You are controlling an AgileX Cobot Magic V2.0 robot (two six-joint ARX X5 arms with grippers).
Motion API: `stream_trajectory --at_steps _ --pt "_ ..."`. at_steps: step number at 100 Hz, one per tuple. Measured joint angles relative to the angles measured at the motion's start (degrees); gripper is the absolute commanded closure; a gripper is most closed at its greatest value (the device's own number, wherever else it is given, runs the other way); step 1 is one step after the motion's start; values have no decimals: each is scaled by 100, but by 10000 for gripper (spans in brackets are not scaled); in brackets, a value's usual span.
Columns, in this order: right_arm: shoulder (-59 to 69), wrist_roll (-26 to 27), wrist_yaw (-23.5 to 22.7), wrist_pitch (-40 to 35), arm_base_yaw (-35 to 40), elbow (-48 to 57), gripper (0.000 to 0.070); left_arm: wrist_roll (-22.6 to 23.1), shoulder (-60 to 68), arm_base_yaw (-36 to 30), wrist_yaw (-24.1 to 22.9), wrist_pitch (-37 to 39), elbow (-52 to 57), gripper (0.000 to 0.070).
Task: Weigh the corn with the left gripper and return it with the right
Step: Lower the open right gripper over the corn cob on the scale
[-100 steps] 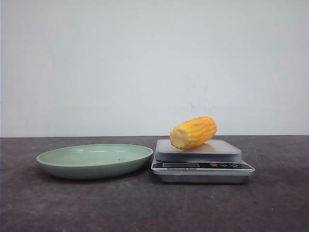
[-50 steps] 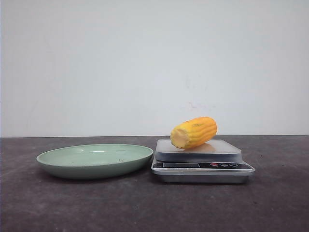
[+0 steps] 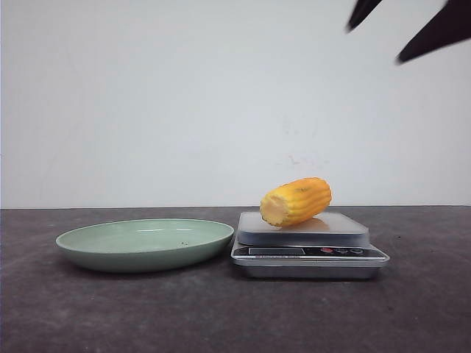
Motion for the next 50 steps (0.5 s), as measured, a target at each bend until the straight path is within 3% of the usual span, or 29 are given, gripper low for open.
stream_trajectory --at_steps 16,32,50 --pt "1117 2 629 31 579 575 194 -11 -2 0 4 -2 -173 227" --pt "2149 66 1340 37 892 1143 1 -22 0 0 31 -48 -240 228" --pt "2951 306 1545 81 866 1423 0 -22 0 0 31 -107 -240 228"
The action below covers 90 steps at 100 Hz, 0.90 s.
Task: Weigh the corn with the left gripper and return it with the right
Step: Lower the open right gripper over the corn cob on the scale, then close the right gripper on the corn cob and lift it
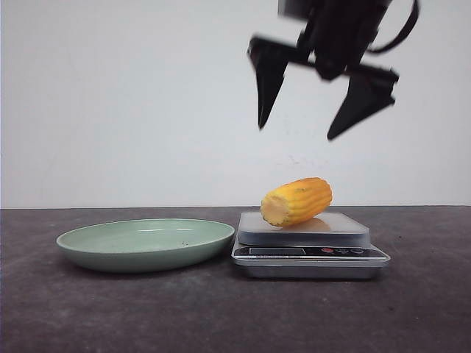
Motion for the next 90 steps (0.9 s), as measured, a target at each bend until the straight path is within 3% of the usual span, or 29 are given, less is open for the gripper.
stream_trajectory --at_steps 28,52,63,69,83,90 --pt "809 402 2 -52 -33 0 23 -2 0 0 0 -149 0 228" --pt "1010 562 138 -92 22 0 259 0 0 0 -2 -299 0 228" --pt "1010 577 149 -87 39 0 420 -2 0 0 -11 -299 0 228" --pt "1010 577 149 -90 46 0 462 -2 0 0 -20 -299 0 228" --pt "1010 577 151 -76 81 0 481 0 0 0 -33 -299 0 228" --pt "1010 579 146 -61 107 0 601 -2 0 0 -57 -299 0 228"
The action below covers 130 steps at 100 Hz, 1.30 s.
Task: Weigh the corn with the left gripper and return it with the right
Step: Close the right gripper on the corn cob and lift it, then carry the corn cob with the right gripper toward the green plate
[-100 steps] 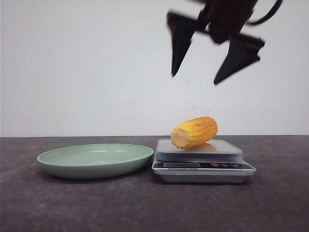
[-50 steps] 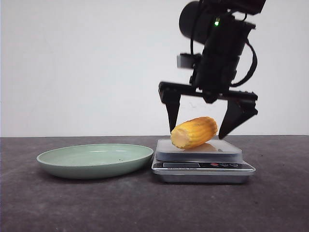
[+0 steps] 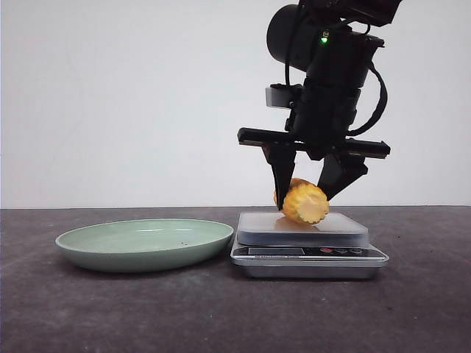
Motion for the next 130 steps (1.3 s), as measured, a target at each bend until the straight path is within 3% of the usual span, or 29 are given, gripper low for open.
stream_trajectory --at_steps 10,53,78,100,119,130 --pt "-22 -9 2 -2 35 0 697 0 0 0 -4 -2 0 228" --pt "-1445 -605 -76 160 756 0 697 0 0 0 -197 -216 0 228" --pt "-1722 -831 -955 1209 1318 33 697 -9 0 0 -201 -219 0 228" --pt "-1423 -813 -874 1637 1427 155 697 -68 0 0 -205 -227 0 228" --pt "-870 -442 -254 1818 1451 262 697 -122 0 0 -249 -225 0 228" --pt "-516 -120 -131 2083 1451 280 697 -129 0 0 -350 -225 0 228"
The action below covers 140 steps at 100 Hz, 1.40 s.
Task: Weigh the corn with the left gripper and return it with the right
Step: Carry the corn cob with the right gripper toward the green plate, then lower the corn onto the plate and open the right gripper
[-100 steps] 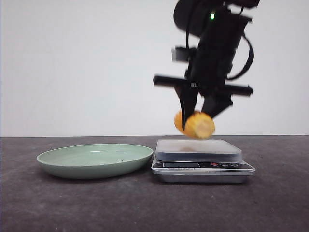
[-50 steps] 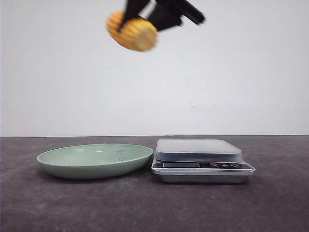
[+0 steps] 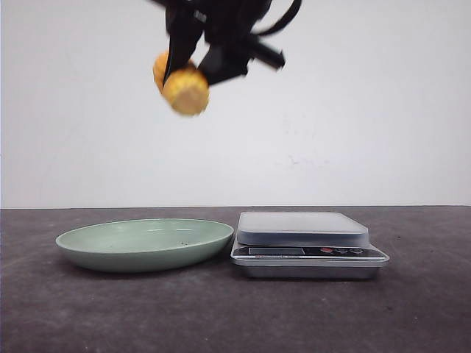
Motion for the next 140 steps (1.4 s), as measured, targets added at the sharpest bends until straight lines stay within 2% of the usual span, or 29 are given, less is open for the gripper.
stream_trajectory --at_steps 23,42,78,82,89,92,120,125,134,140 --pt "896 463 114 223 72 72 697 -31 0 0 -7 0 0 228" --pt "1582 614 61 201 120 72 697 -101 0 0 -9 -2 0 228" --pt "1801 846 -37 680 155 72 690 -149 0 0 -9 -44 0 228" --pt "1801 848 -37 723 155 72 635 -149 0 0 -9 -48 0 228" --pt "1801 846 -37 719 155 76 388 -149 0 0 -9 -48 0 228" --pt "1801 848 -37 713 155 76 344 -149 0 0 -9 -52 0 228" --pt "1801 861 142 750 153 76 330 -149 0 0 -140 -199 0 228" --pt "1801 863 146 774 151 76 281 -149 0 0 -140 -197 0 228" --pt "1801 863 129 789 140 98 141 -149 0 0 -140 -190 0 228" --pt "1801 859 87 787 116 138 95 -149 0 0 -140 -184 0 228"
